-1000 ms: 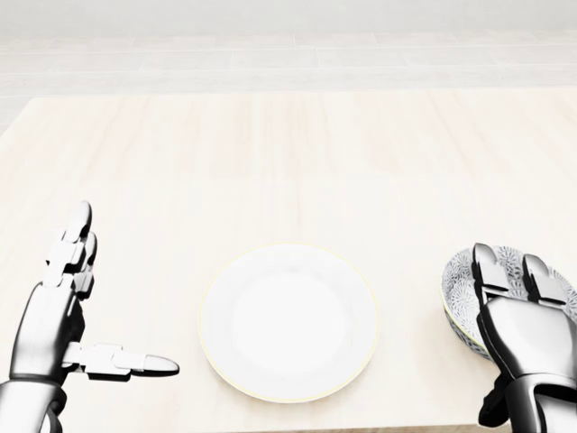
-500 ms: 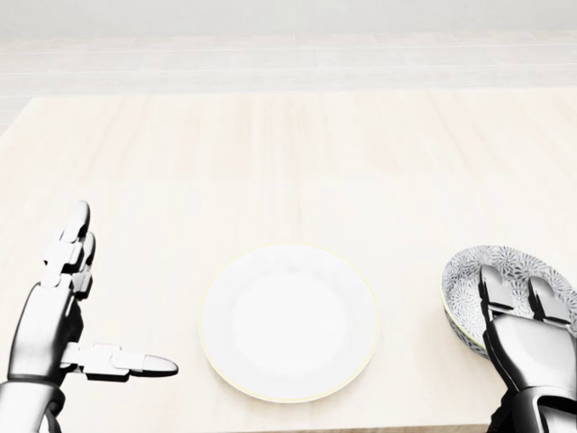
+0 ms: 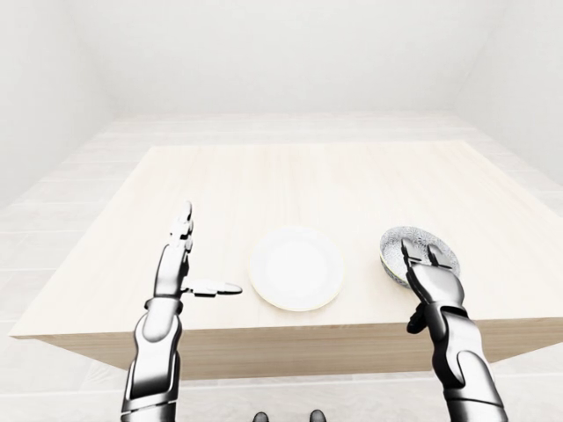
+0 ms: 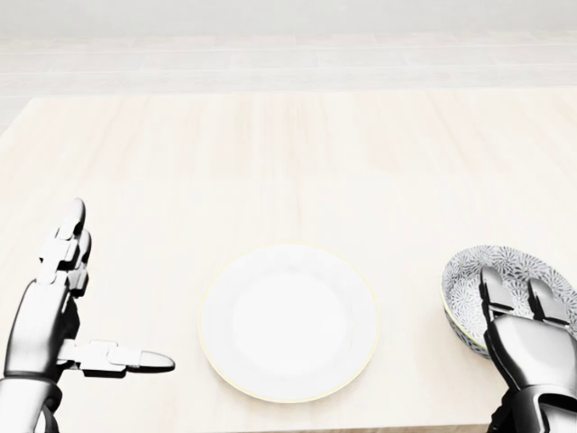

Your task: Put the bowl on the plate.

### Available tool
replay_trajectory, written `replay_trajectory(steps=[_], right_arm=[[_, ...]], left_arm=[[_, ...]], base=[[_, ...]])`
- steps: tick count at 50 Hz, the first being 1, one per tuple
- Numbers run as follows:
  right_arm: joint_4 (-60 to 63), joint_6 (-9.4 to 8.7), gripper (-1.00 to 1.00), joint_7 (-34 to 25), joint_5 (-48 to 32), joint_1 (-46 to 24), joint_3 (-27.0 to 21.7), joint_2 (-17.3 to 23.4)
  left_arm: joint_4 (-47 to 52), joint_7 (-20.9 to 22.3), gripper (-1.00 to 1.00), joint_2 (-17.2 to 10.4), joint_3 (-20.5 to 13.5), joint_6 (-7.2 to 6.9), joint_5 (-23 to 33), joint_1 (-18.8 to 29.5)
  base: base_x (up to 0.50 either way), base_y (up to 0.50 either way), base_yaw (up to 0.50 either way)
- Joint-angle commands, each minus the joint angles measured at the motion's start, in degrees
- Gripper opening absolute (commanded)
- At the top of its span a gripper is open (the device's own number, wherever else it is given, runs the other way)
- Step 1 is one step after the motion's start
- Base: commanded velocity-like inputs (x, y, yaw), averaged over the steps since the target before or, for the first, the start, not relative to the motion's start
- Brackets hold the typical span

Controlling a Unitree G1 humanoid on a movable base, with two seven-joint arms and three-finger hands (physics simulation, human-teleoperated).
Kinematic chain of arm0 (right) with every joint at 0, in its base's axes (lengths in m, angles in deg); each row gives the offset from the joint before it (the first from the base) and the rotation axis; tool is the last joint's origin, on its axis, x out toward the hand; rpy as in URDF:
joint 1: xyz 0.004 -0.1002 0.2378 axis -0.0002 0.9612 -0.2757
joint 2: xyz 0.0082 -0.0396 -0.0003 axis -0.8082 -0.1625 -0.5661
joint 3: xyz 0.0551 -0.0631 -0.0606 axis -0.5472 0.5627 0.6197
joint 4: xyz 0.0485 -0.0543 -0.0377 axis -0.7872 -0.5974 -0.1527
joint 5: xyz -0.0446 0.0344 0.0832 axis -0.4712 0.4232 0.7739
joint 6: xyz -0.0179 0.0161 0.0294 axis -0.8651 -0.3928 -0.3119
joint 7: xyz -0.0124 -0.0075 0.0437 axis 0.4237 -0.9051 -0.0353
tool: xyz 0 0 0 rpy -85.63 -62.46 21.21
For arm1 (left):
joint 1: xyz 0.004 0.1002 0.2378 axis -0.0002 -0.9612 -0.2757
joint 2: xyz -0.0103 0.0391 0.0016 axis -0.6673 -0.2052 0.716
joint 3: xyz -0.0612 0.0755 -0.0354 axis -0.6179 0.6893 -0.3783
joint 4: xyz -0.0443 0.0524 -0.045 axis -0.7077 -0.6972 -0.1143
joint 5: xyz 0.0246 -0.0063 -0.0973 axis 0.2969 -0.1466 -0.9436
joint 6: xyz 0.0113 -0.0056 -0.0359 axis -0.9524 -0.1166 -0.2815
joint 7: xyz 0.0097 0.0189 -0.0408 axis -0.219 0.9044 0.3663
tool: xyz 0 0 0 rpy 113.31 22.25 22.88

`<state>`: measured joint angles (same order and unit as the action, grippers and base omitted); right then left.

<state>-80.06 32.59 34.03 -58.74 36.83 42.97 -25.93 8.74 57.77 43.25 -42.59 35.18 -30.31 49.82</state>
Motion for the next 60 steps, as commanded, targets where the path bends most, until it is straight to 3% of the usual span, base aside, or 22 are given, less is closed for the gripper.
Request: replay_trajectory(steps=[1, 16, 43, 58, 60], right_arm=[[0.0, 0.0, 1.0, -0.1, 0.5, 0.1, -0.1, 0.5], [-0.3, 0.0, 1.0, -0.1, 0.9, 0.2, -0.2, 0.6], [-4.9, 0.0, 1.0, 2.3, 4.3, -1.0, 0.6, 1.4], [-3.6, 0.0, 1.0, 1.5, 3.6, -0.6, 0.9, 1.6], [-3.1, 0.0, 0.58, 1.2, 3.4, -0.4, 0.9, 1.6]], left_arm=[[0.1, -0.1, 1.0, -0.1, -0.1, -0.1, 0.0, 0.1], [0.9, -0.1, 1.0, -0.1, -0.2, -0.95, 0.0, 0.2], [-1.0, -0.6, 1.0, -0.1, 0.3, 0.27, 0.4, 0.5], [-0.6, -0.6, 1.0, -0.1, 0.2, 0.04, 0.3, 0.4], [-0.7, -0.6, 1.0, -0.1, 0.1, 0.06, 0.2, 0.5]], base=[[0.0, 0.0, 0.0], [0.0, 0.0, 0.0], [0.0, 0.0, 0.0], [0.0, 0.0, 0.0], [0.0, 0.0, 0.0]])
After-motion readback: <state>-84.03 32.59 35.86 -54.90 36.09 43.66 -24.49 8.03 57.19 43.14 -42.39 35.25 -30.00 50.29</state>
